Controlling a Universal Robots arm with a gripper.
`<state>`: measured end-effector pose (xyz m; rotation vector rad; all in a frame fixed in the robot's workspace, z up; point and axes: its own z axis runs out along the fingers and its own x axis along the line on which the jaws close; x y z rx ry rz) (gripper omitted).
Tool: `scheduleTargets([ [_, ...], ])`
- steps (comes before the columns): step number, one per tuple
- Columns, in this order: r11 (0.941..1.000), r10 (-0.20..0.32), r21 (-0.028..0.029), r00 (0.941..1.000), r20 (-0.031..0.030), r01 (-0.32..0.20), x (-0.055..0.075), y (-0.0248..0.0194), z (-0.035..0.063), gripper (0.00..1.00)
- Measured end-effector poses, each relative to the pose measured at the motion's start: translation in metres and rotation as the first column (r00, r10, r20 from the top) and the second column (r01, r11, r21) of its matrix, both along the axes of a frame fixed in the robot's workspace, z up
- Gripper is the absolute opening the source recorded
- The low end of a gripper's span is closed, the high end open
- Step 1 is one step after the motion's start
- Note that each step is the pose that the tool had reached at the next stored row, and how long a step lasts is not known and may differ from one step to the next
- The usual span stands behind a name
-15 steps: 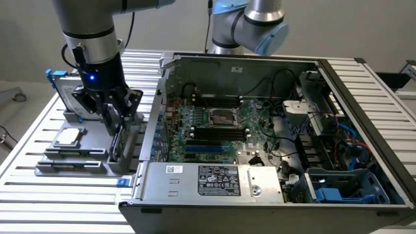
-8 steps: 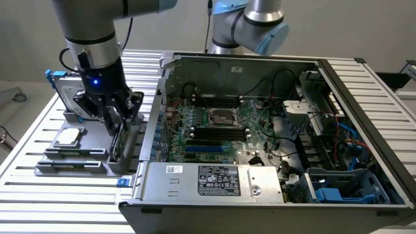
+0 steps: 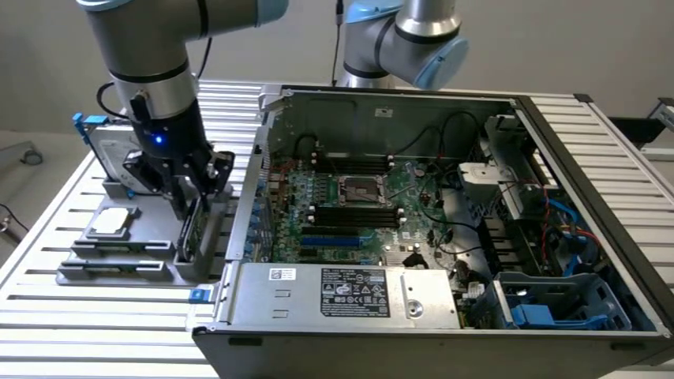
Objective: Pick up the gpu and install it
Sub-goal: 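Pick up the gpu and move the gpu toward the slot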
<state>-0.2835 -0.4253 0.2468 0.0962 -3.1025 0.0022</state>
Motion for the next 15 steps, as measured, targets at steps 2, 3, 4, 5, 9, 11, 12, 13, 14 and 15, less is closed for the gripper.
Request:
scheduleTargets([
  [2, 0.9999, -0.008, 0.0130, 1.0000, 0.0000, 0.008, 0.0000, 0.0000, -0.0005, 0.44],
  [3, 0.9998, -0.013, 0.0175, 0.9999, -0.0001, 0.013, 0.0000, 0.0000, -0.0005, 0.44],
  [4, 0.9996, -0.017, 0.0214, 0.9999, -0.0002, 0.017, 0.0000, 0.0000, -0.0005, 0.44],
  [5, 0.9995, -0.020, 0.0252, 0.9998, -0.0001, 0.020, 0.0000, 0.0000, -0.0006, 0.44],
  [9, 0.9988, -0.037, 0.0320, 0.9993, -0.0001, 0.037, -0.0002, -0.0007, -0.0009, 0.44],
  [11, 0.9986, -0.043, 0.0323, 0.9991, -0.0003, 0.043, -0.0004, -0.0022, -0.0010, 0.44],
  [12, 0.9985, -0.045, 0.0323, 0.9990, -0.0003, 0.045, -0.0005, -0.0028, -0.0011, 0.44],
  [13, 0.9984, -0.047, 0.0324, 0.9989, -0.0003, 0.047, -0.0005, -0.0033, -0.0013, 0.44],
  [14, 0.9983, -0.049, 0.0324, 0.9988, -0.0003, 0.049, -0.0006, -0.0040, -0.0015, 0.44],
  [15, 0.9982, -0.051, 0.0325, 0.9987, -0.0002, 0.051, -0.0005, -0.0045, -0.0018, 0.44],
])
